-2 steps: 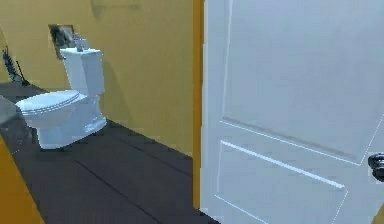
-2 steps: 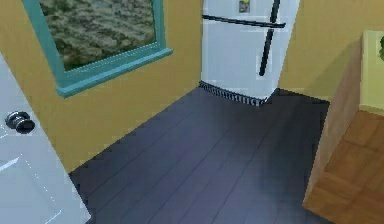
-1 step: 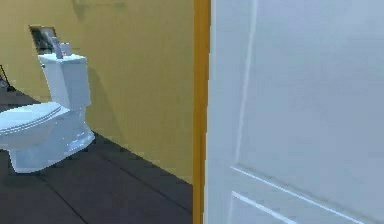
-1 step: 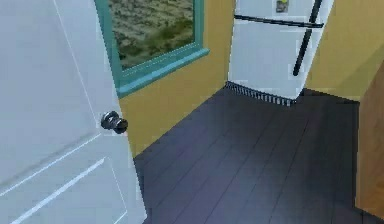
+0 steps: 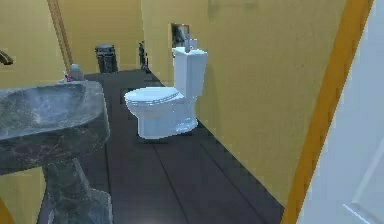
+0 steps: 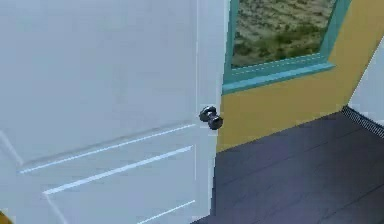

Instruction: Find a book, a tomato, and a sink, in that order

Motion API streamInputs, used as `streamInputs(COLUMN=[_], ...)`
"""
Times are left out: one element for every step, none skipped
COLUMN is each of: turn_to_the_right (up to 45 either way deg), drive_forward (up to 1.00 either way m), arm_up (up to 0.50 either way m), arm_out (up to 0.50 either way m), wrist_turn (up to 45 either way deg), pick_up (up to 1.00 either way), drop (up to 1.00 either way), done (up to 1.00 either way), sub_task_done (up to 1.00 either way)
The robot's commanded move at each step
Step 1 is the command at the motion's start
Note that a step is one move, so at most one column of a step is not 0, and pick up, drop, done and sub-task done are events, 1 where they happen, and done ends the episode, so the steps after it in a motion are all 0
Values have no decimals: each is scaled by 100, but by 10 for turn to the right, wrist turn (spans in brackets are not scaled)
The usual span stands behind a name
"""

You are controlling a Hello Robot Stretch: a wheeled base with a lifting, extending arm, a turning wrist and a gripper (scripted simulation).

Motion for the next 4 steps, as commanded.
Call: streamInputs(turn_to_the_right=[0,-300,0,-30], drive_forward=[80,0,100,0], arm_up=[0,0,0,0], arm_out=[0,0,0,0], wrist_turn=[0,0,0,0], pick_up=[0,0,0,0], drop=[0,0,0,0], done=[0,0,0,0], sub_task_done=[0,0,0,0])
